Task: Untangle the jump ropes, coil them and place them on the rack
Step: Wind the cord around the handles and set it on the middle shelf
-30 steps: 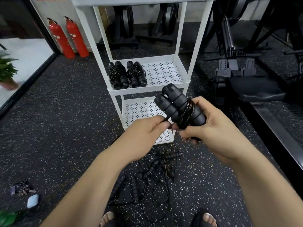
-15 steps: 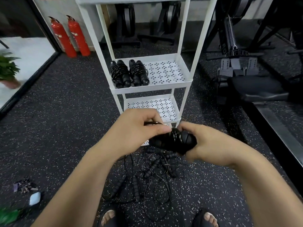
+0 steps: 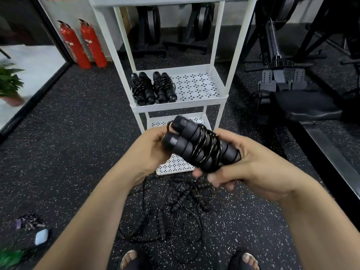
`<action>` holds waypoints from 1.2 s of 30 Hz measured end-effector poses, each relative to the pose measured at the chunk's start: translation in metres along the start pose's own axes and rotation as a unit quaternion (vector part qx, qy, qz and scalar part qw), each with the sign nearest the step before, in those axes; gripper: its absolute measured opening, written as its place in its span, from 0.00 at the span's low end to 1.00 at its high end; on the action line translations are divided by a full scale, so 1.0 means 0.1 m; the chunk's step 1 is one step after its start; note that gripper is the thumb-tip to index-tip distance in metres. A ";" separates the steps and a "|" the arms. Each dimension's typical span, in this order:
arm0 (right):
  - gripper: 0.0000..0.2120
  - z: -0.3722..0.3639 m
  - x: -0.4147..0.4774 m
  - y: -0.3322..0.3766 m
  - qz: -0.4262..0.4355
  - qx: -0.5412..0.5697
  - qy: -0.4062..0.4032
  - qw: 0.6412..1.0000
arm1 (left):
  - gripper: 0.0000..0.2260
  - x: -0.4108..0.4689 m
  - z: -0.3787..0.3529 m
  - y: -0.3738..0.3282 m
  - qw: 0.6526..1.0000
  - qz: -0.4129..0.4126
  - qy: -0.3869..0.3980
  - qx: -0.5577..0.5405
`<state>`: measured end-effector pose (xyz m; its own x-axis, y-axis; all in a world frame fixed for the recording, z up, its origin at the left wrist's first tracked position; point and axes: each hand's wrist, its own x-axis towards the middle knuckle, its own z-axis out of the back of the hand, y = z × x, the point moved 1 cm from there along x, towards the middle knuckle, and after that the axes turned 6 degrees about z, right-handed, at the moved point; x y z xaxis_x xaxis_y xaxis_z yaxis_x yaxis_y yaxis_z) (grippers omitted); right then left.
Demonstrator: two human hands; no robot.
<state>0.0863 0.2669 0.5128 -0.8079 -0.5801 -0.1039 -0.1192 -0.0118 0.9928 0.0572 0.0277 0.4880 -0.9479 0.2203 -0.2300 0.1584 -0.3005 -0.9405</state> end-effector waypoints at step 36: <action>0.20 0.00 -0.01 -0.05 -0.129 -0.161 0.107 0.973 | 0.10 -0.08 0.08 -0.09 0.994 -0.083 -0.025 0.065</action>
<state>0.0876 0.2674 0.5080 -0.6320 -0.6806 -0.3707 -0.0869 -0.4131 0.9065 0.0606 0.0216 0.5006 -0.9711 0.2314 -0.0592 -0.0346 -0.3816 -0.9237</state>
